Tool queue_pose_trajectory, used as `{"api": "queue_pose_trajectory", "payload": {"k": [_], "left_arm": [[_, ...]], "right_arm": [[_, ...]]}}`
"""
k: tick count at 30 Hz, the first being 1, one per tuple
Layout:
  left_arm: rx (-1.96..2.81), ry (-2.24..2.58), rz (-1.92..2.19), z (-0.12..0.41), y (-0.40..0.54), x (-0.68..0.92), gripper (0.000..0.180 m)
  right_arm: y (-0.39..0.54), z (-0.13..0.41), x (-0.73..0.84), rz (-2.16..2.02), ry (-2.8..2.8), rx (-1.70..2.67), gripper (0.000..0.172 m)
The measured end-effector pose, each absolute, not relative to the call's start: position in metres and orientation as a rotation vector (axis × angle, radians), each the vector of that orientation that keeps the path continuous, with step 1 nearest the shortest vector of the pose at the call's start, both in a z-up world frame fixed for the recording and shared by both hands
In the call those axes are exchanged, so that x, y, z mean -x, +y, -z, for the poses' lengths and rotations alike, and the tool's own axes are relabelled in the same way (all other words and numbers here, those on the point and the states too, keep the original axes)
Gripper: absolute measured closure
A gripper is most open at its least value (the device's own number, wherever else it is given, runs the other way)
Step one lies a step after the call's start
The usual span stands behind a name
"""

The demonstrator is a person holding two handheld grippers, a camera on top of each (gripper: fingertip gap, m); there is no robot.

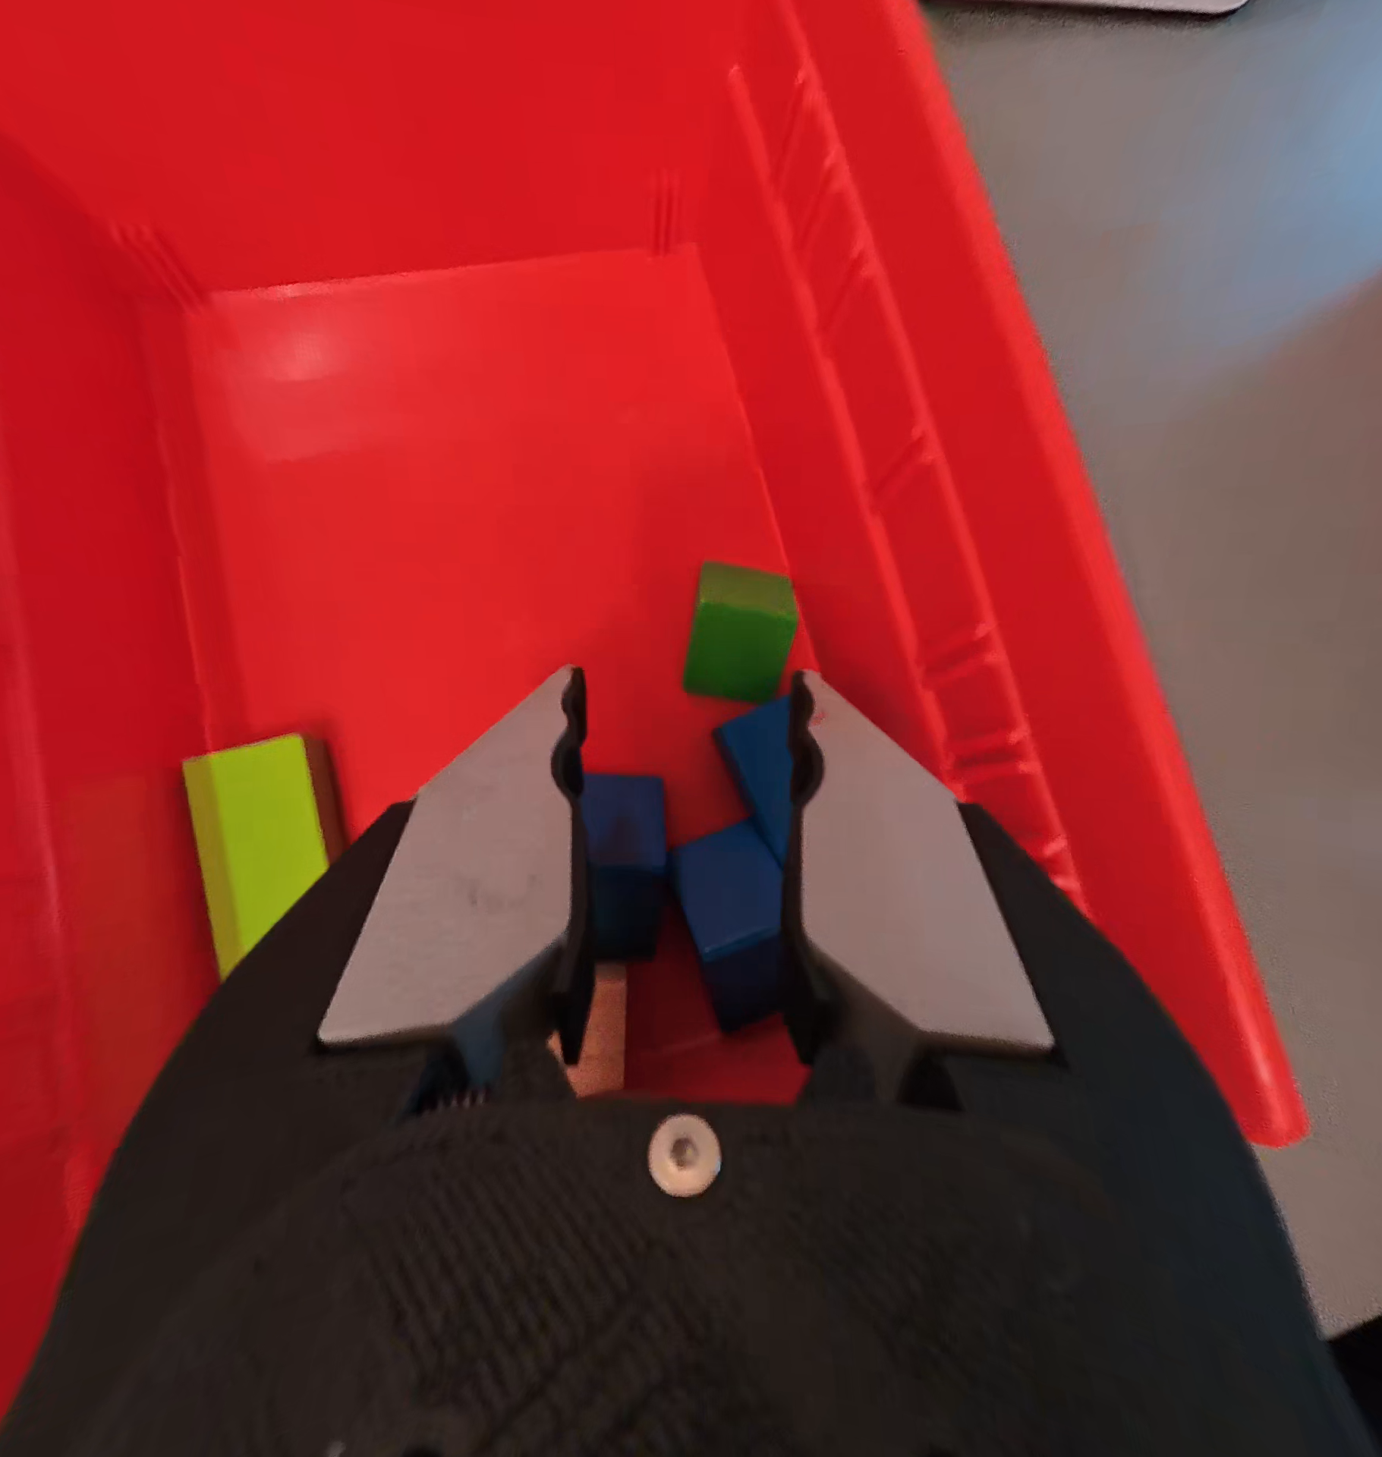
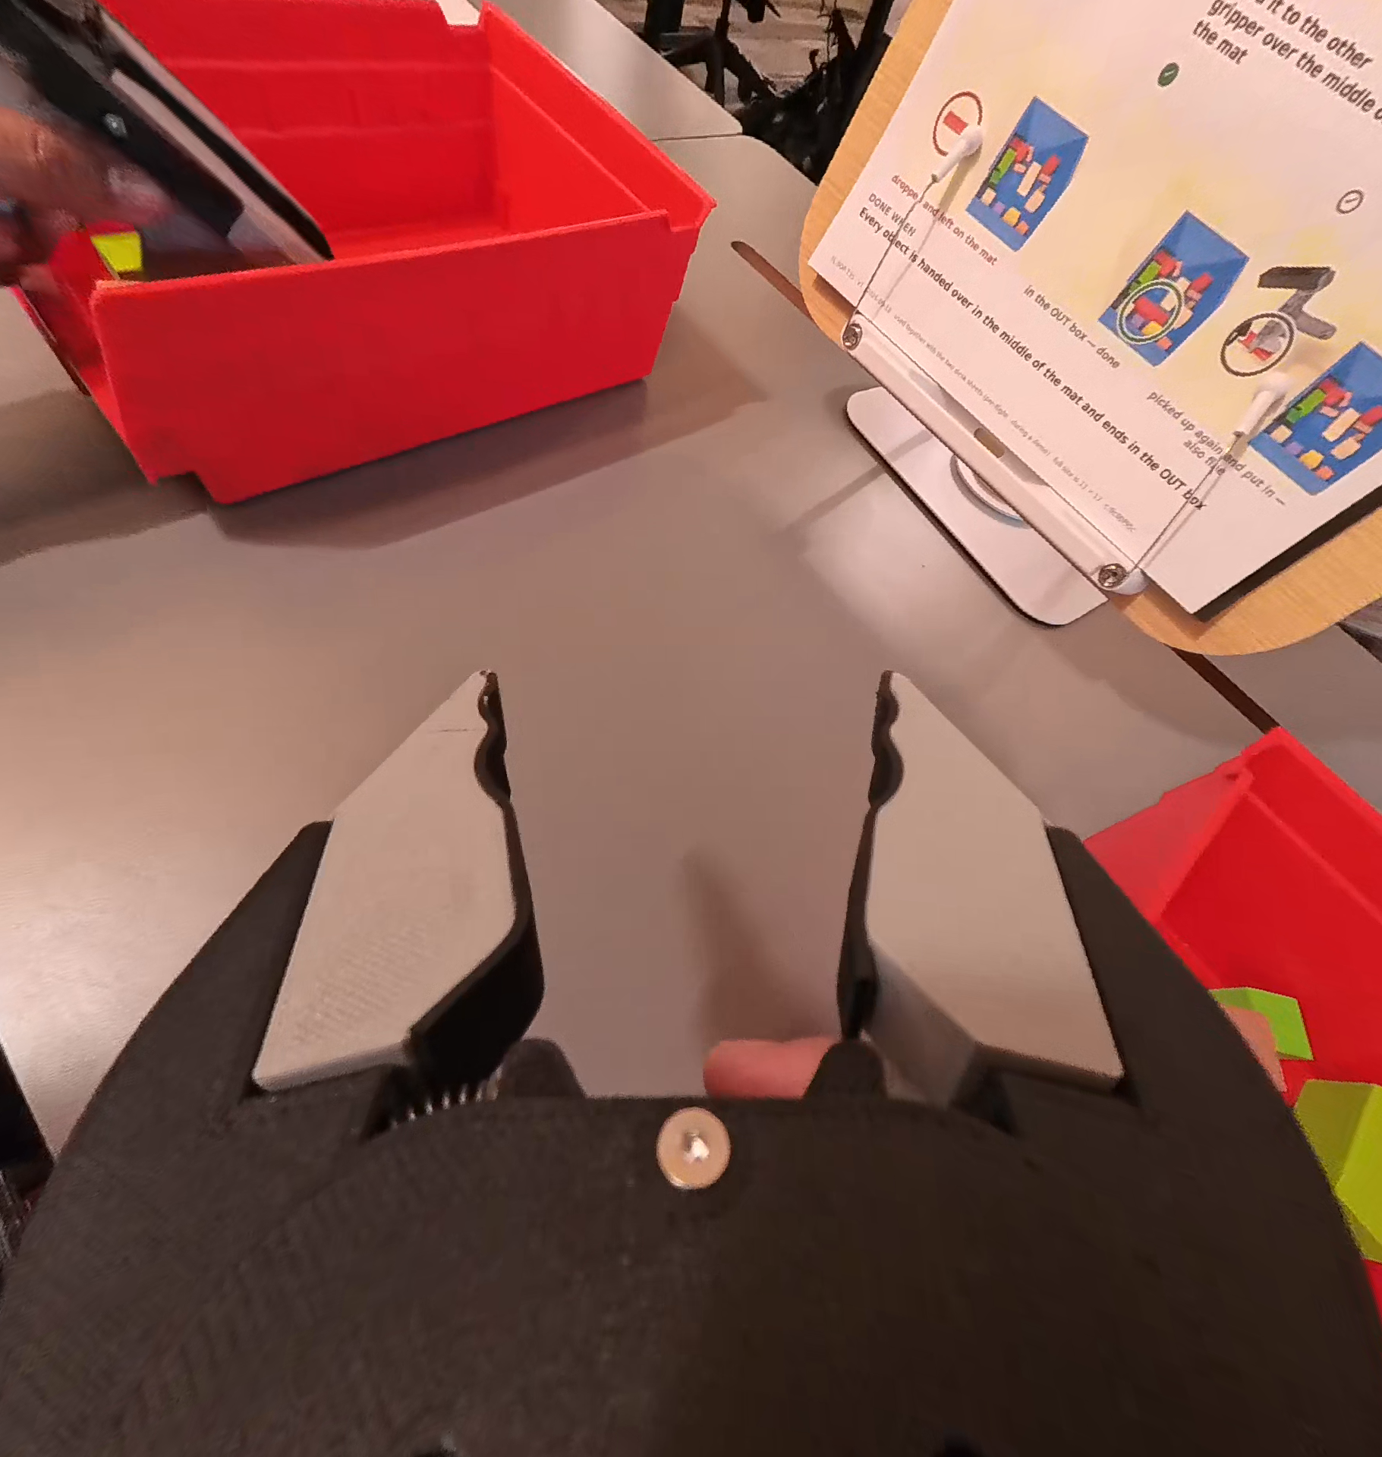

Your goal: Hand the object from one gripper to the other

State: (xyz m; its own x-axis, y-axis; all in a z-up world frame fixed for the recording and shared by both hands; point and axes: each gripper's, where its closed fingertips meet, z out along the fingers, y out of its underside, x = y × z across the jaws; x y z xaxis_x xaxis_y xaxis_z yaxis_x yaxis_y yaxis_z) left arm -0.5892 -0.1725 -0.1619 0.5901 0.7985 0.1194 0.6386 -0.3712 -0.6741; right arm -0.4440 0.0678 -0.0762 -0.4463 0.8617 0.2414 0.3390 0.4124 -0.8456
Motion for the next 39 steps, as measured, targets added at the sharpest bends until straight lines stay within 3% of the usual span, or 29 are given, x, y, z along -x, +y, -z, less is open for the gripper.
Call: {"api": "queue_pose_trajectory", "payload": {"k": [15, 19, 30, 34, 39], "left_arm": [[2.5, -1.105, -0.237, 0.204, -0.158, 0.612, 0.123], [2.507, -1.09, -0.252, 0.204, -0.164, 0.62, 0.151], [2.535, -0.982, -0.246, 0.202, -0.163, 0.609, 0.152], [2.417, -0.882, -0.399, 0.172, -0.162, 0.616, 0.152], [1.968, -0.512, -0.443, 0.071, -0.124, 0.574, 0.152]], "right_arm": [[0.109, 0.051, 0.438, -1.005, -1.862, 1.073, 0.082], [0.108, 0.049, 0.437, -1.003, -1.86, 1.067, 0.083], [0.104, 0.05, 0.435, -0.985, -1.871, 1.044, 0.083], [0.102, 0.048, 0.432, -1.015, -1.876, 1.038, 0.086], [0.062, 0.052, 0.419, -1.3, -2.038, 1.009, 0.089]]}}
